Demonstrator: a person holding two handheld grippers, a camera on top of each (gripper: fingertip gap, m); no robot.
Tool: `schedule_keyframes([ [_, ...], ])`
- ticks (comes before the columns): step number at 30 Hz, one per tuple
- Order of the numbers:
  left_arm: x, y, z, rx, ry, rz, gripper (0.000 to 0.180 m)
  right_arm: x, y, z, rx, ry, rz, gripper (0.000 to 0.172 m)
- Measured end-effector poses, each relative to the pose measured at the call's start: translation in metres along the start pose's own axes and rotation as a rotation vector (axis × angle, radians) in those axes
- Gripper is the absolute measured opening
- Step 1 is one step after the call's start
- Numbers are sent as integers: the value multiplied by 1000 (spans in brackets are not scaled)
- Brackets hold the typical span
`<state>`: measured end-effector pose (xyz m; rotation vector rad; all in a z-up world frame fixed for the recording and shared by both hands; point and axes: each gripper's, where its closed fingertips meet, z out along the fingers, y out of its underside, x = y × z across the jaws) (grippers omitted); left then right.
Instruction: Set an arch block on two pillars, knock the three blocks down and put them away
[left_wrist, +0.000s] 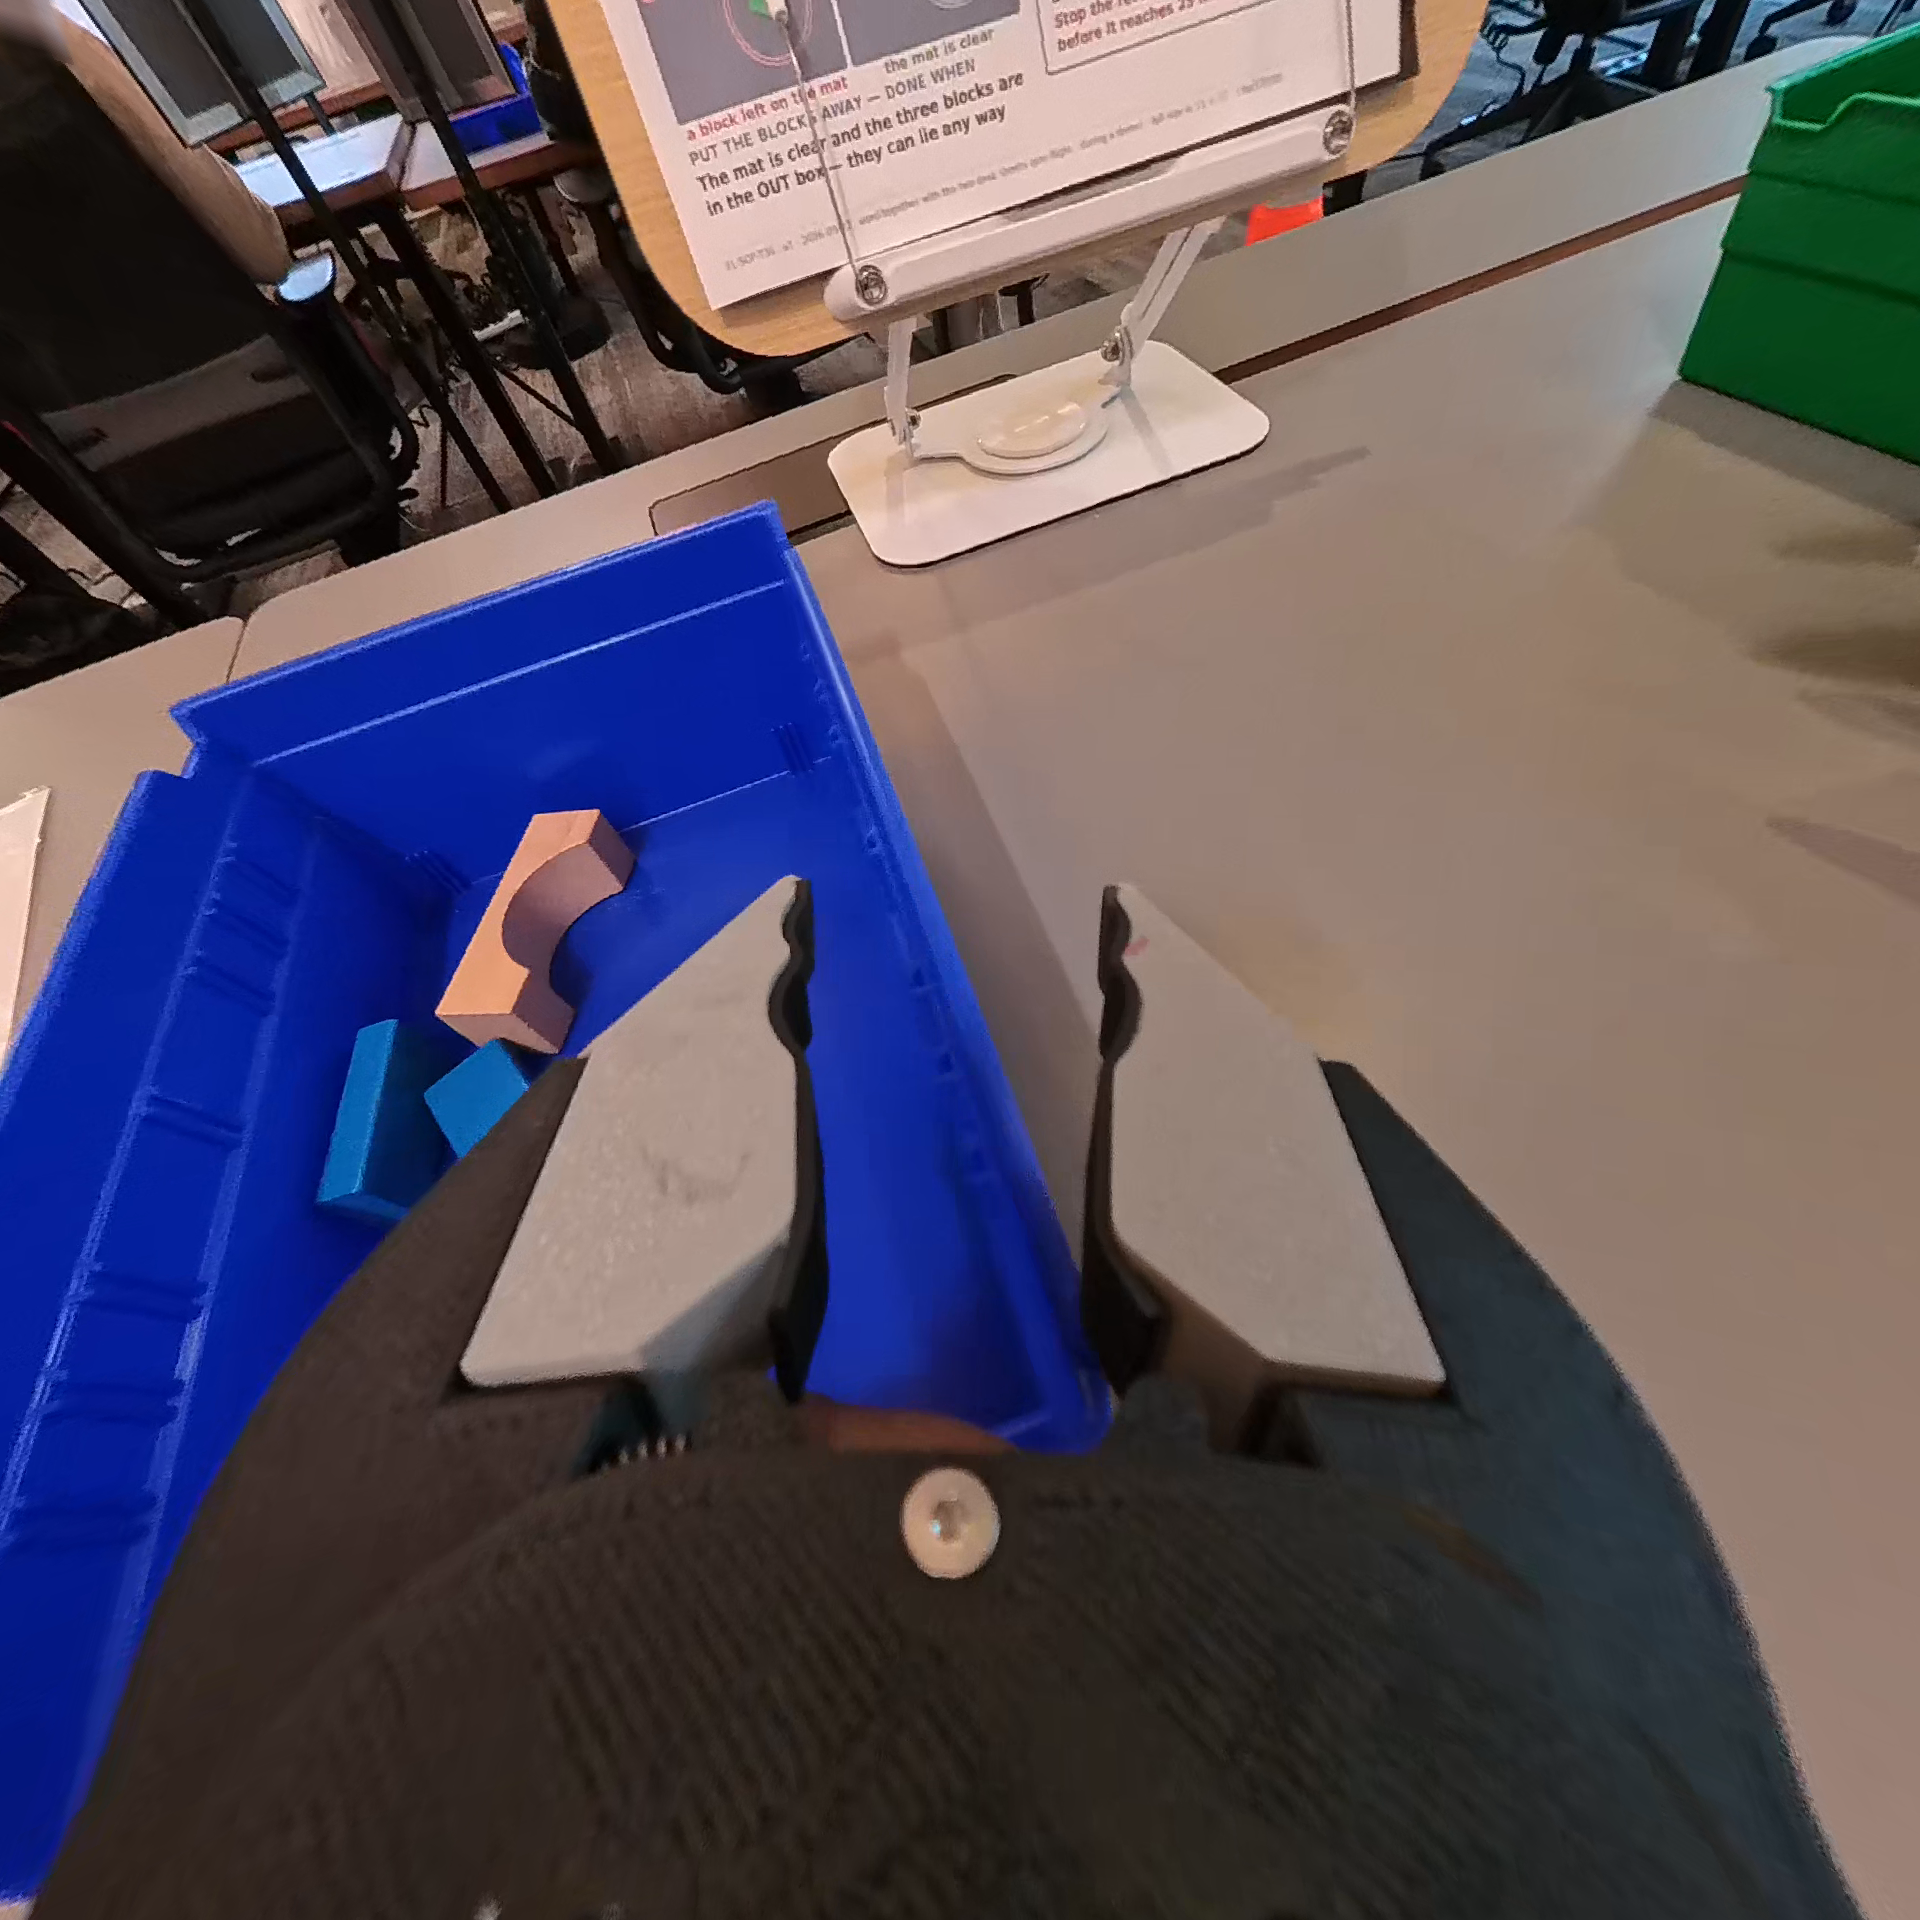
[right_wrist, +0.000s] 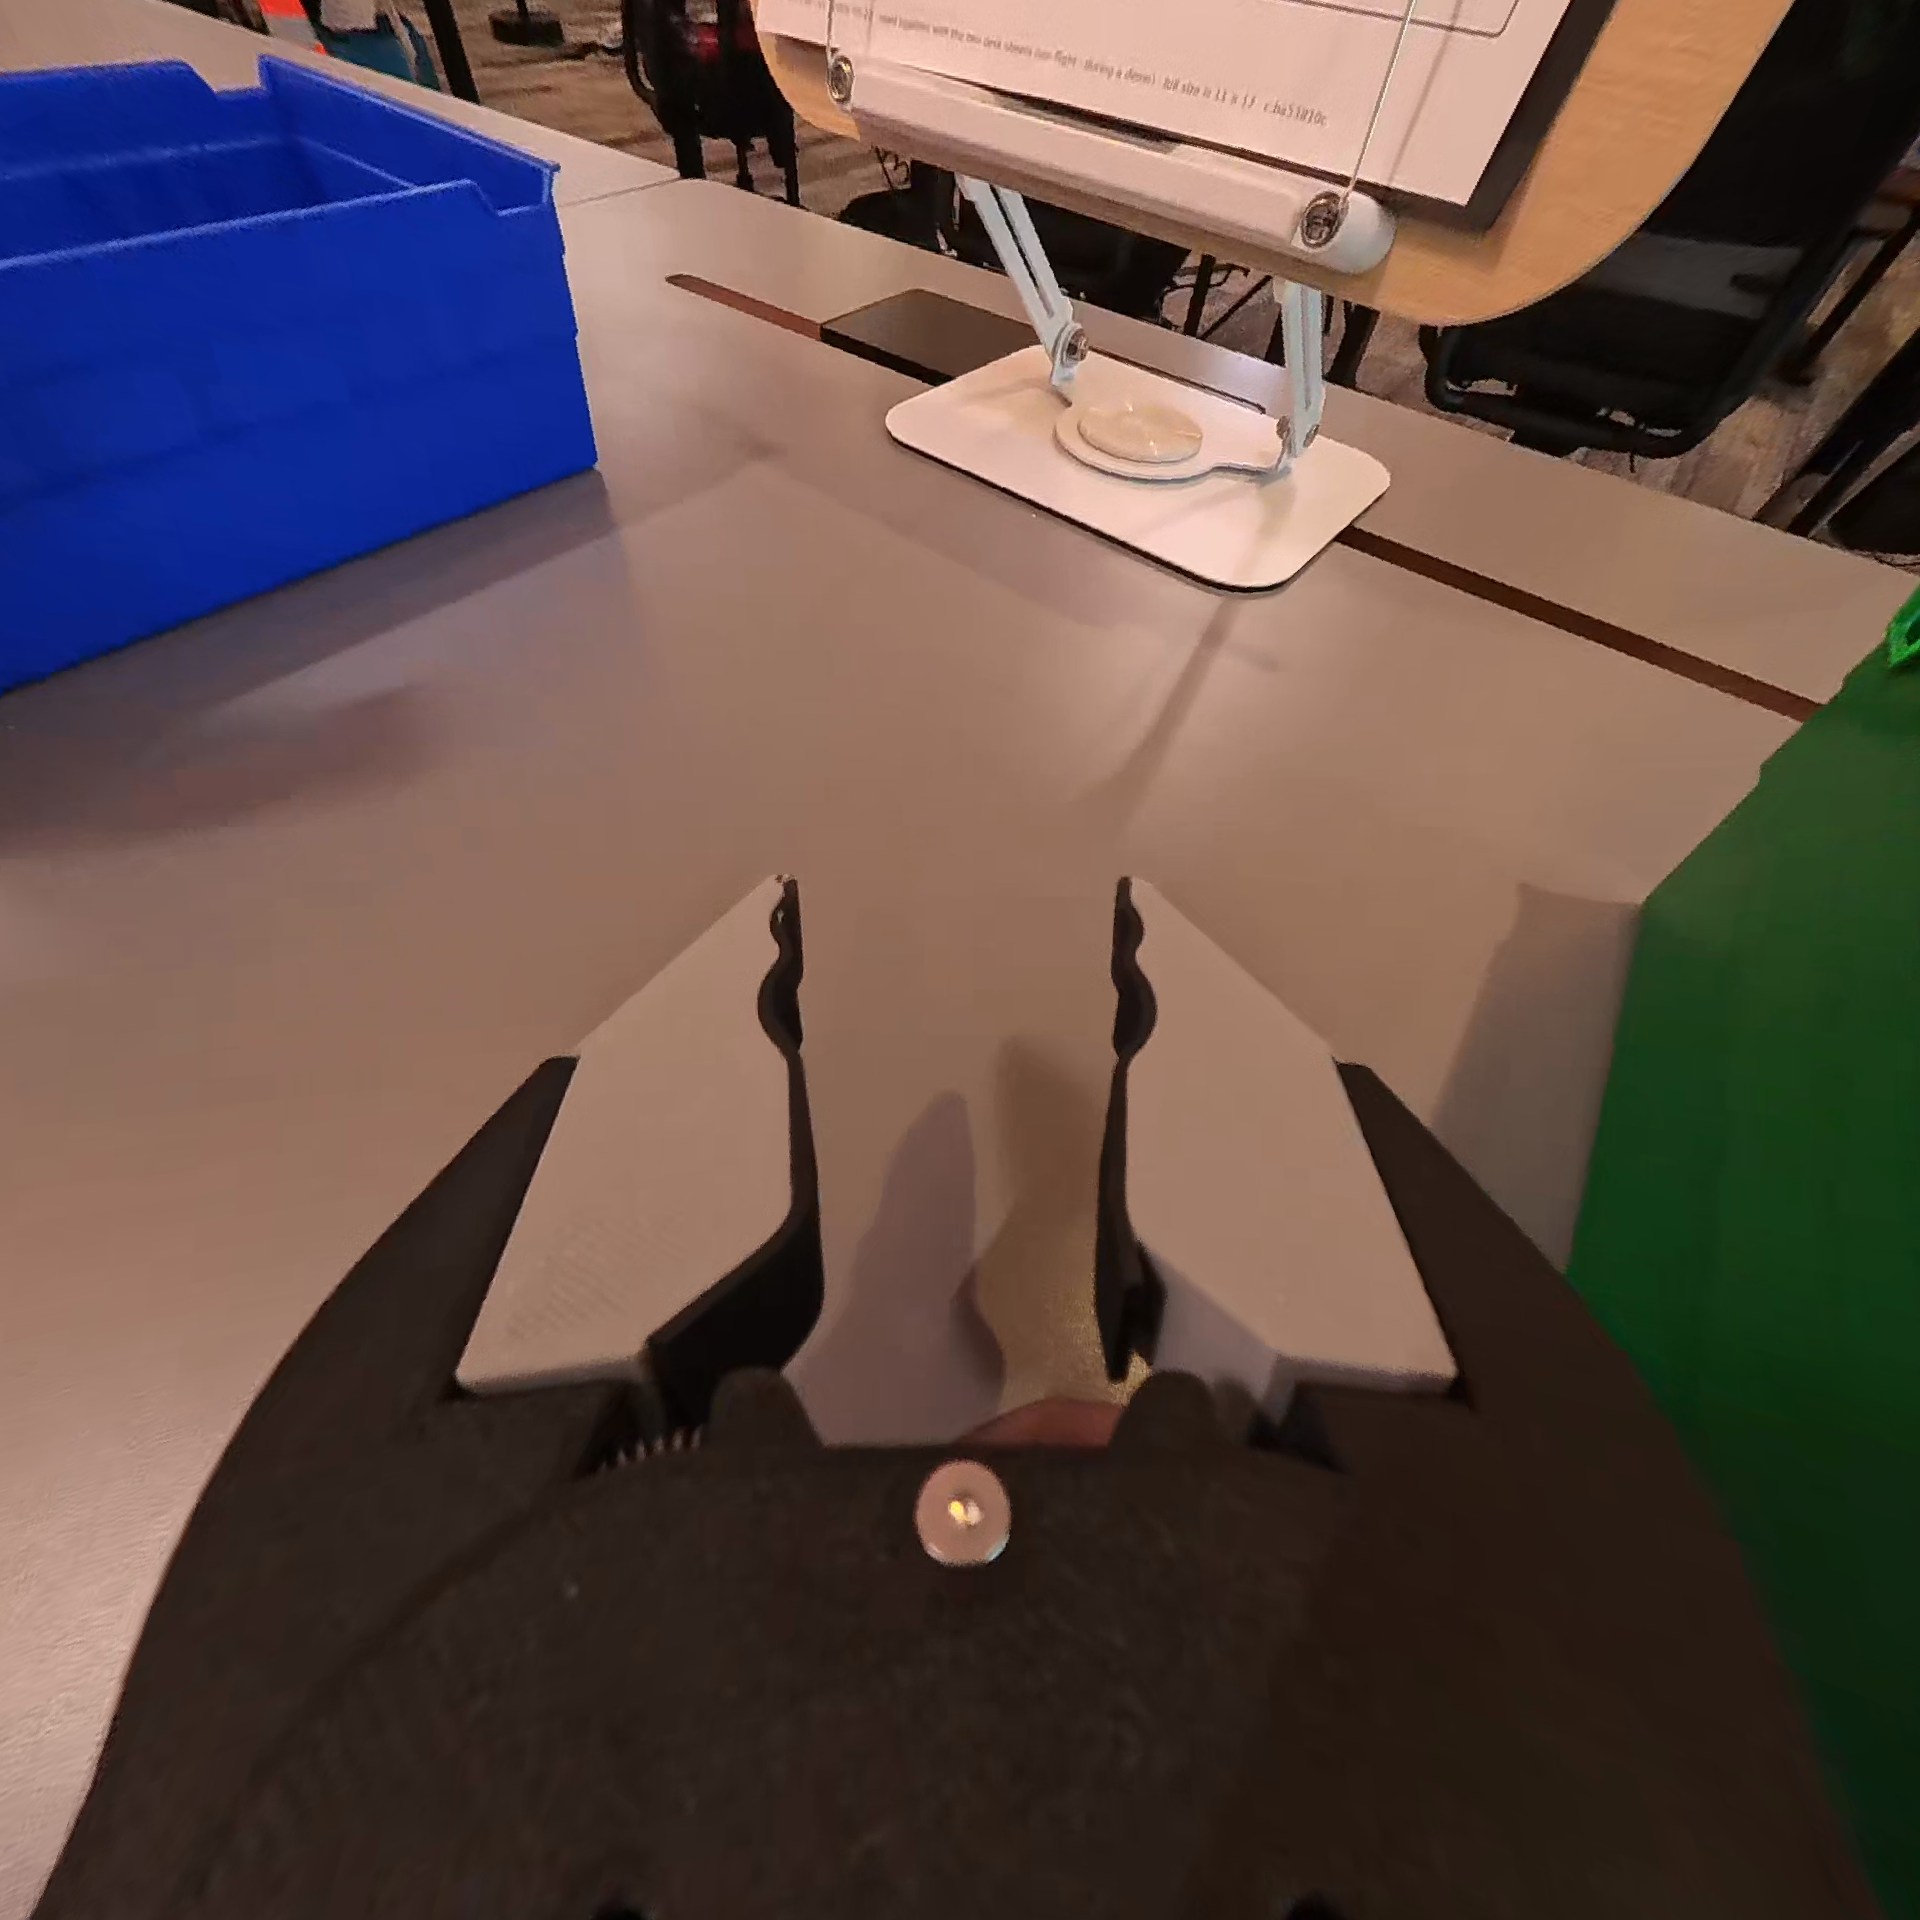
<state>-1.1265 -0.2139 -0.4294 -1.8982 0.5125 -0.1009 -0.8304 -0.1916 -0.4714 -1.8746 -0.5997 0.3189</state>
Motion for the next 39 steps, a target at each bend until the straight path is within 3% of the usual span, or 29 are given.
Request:
schedule_keyframes([
  [8, 10, 8, 0, -56, 53, -9, 53, 5, -2, -2, 14, 24, -13, 56],
  [14, 5, 27, 11, -153, -9, 59, 20, 7, -3, -3, 20, 31, -11, 56],
  [29, 3, 25, 12, -176, -85, 103, 6, 6, -3, -3, 7, 47, -34, 55],
  [39, 19, 24, 12, -185, -48, 137, 6, 18, -47, -59, 0, 210, -174, 62],
])
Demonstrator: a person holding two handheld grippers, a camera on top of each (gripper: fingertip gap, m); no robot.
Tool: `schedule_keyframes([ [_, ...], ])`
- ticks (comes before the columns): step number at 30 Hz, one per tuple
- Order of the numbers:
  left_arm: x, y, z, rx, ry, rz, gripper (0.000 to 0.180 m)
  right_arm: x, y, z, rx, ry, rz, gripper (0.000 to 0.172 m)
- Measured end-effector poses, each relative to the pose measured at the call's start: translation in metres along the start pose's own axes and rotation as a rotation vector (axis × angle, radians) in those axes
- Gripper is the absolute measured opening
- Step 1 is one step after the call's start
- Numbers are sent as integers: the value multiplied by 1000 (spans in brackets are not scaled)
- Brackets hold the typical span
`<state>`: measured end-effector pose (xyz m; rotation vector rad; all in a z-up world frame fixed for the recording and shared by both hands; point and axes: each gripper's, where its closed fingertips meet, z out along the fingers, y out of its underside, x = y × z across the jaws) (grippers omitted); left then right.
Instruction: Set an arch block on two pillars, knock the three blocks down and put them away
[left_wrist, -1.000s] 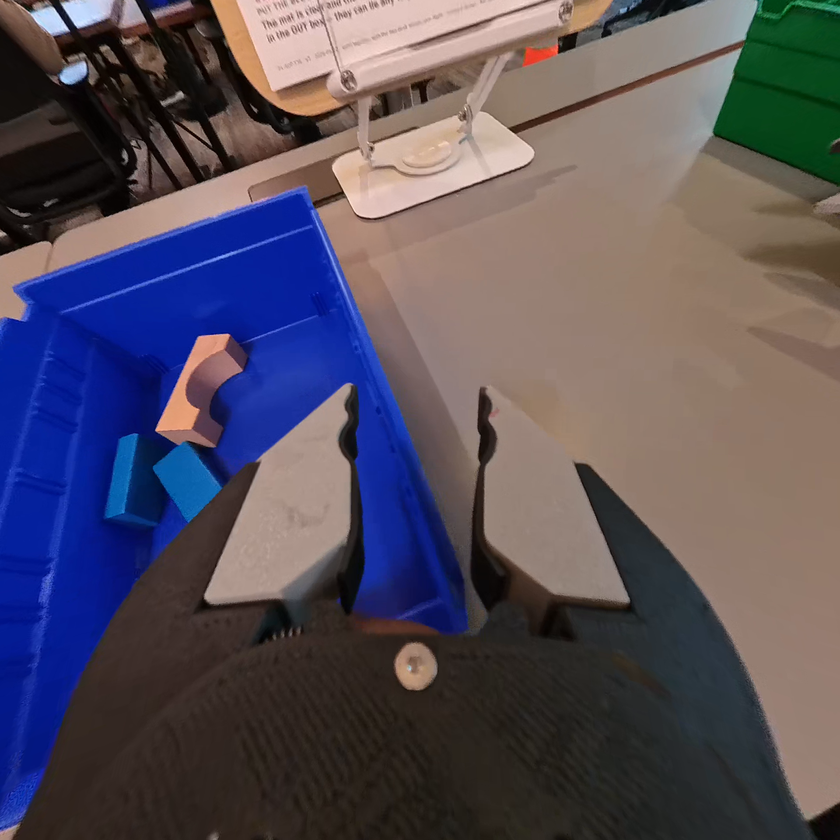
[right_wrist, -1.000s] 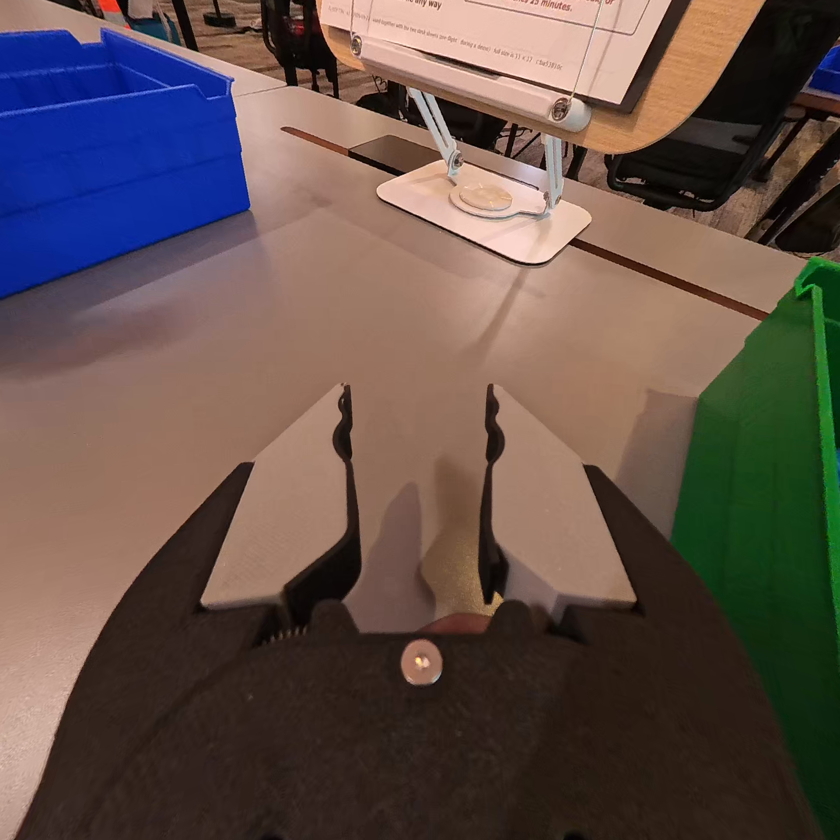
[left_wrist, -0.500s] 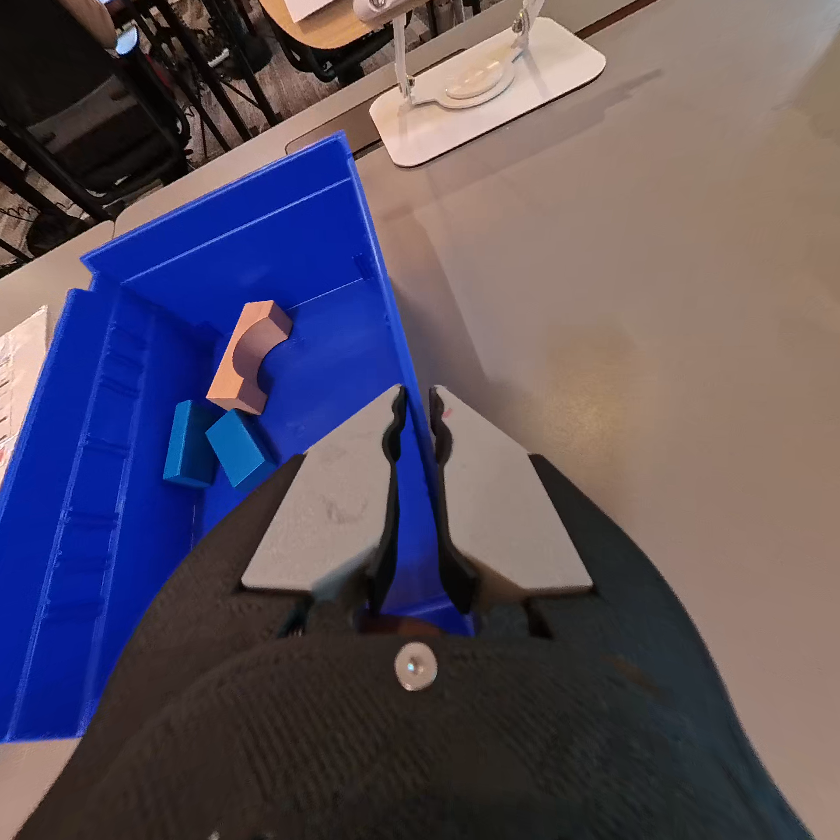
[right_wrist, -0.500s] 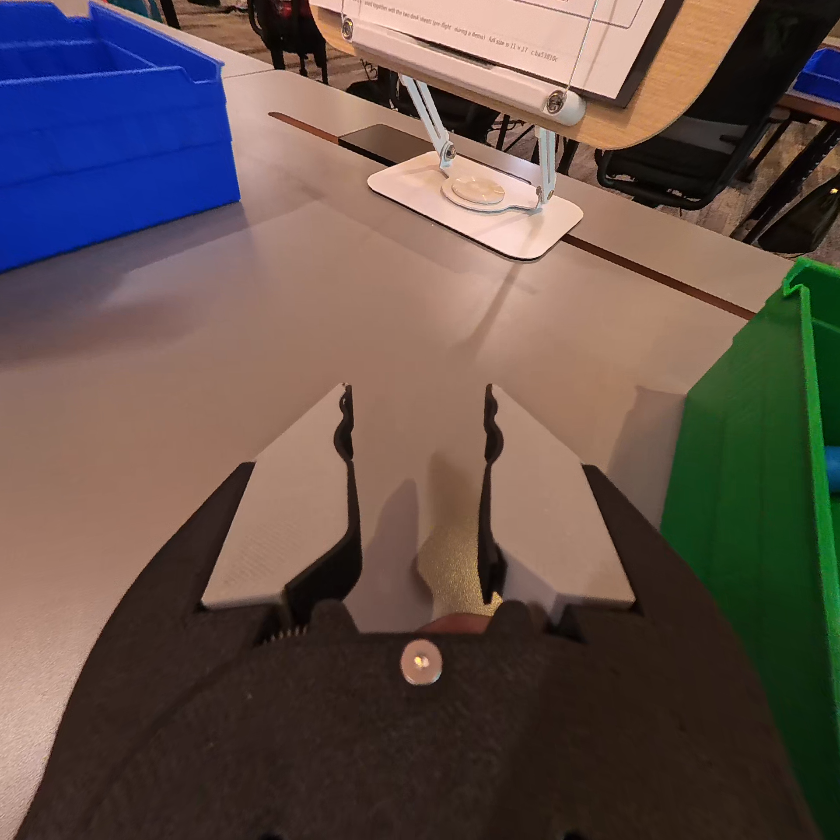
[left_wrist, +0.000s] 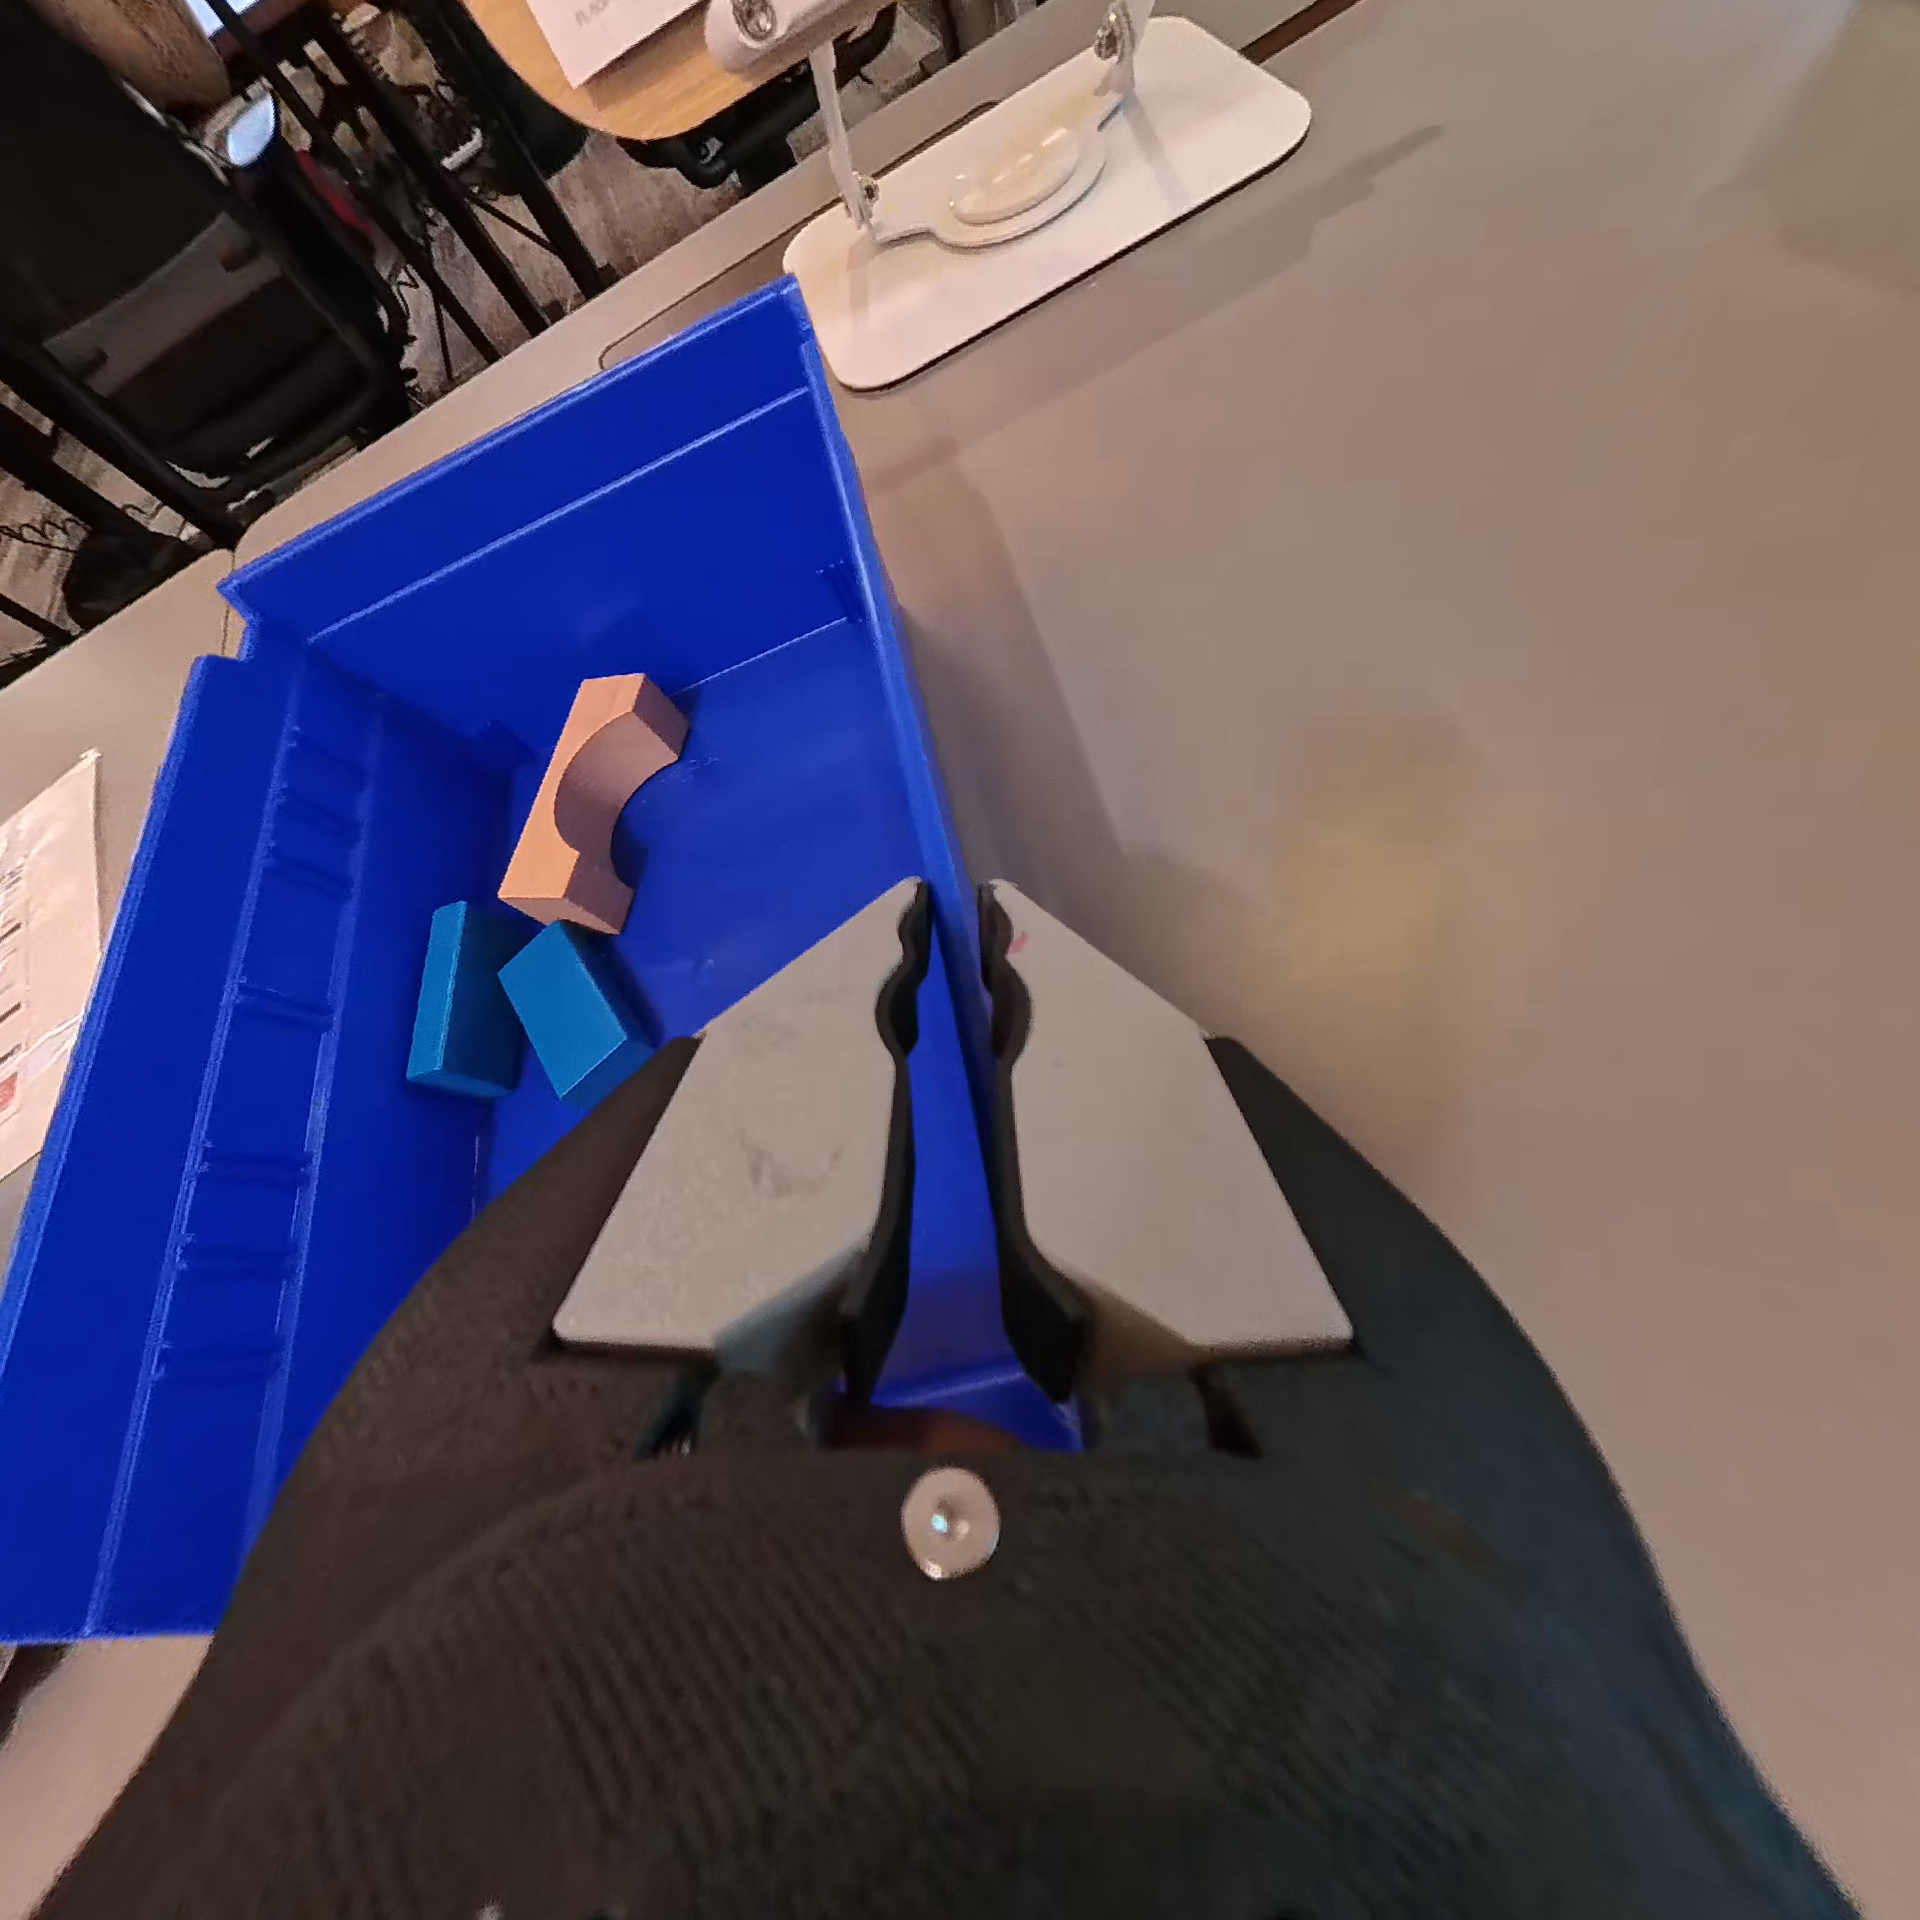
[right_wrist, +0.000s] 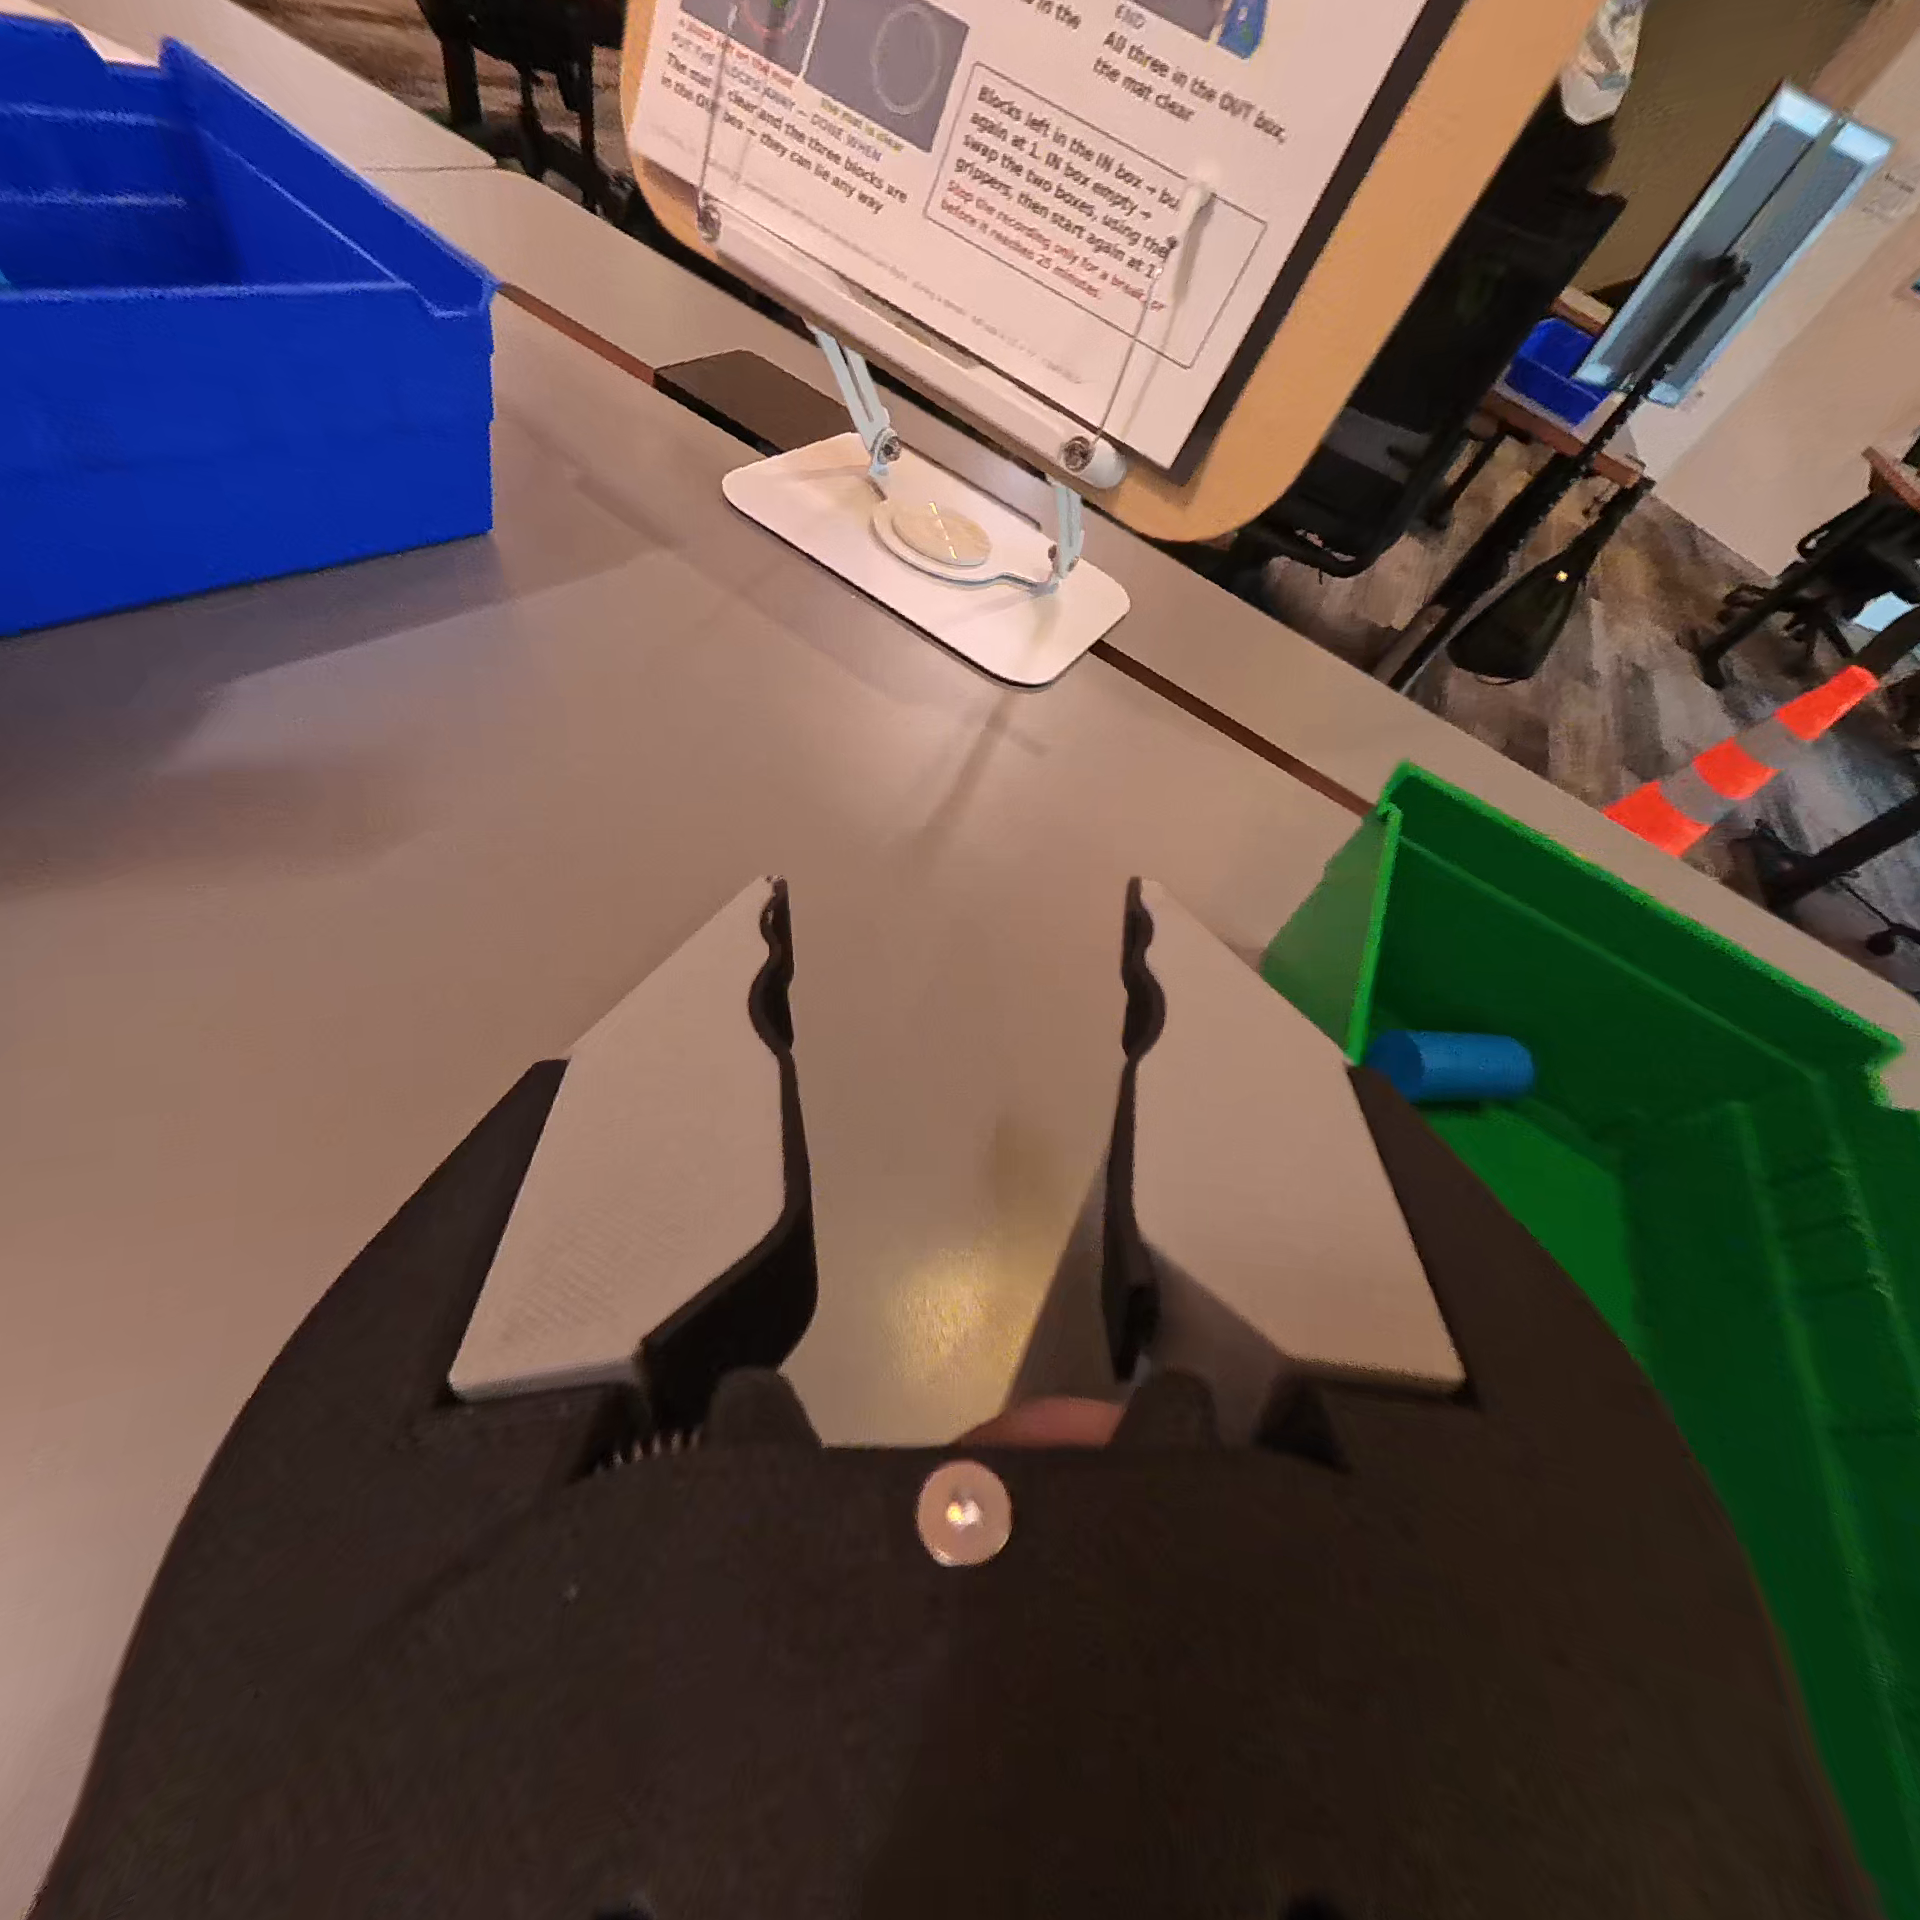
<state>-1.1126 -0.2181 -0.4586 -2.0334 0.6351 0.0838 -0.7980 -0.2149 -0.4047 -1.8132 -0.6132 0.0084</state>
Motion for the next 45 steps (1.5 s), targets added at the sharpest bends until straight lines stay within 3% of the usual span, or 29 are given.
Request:
schedule_keyframes([
  [9, 5, -1, -1, -3, 1, 17, 7, 42, 18, -37, -127, 5, 94, 63],
  [19, 11, -2, -2, -11, 2, 44, 9, 52, 70, -26, -321, -41, 172, 70],
  [27, 14, -2, -2, -10, 14, 56, 11, 51, 99, -18, -451, -27, 125, 49],
  [34, 16, -4, -1, -2, 20, 56, 13, 57, 101, -23, -475, 14, 85, 24],
  [45, 18, -4, -1, 3, 15, 77, 16, 42, 98, -24, -493, -31, 47, 34],
])
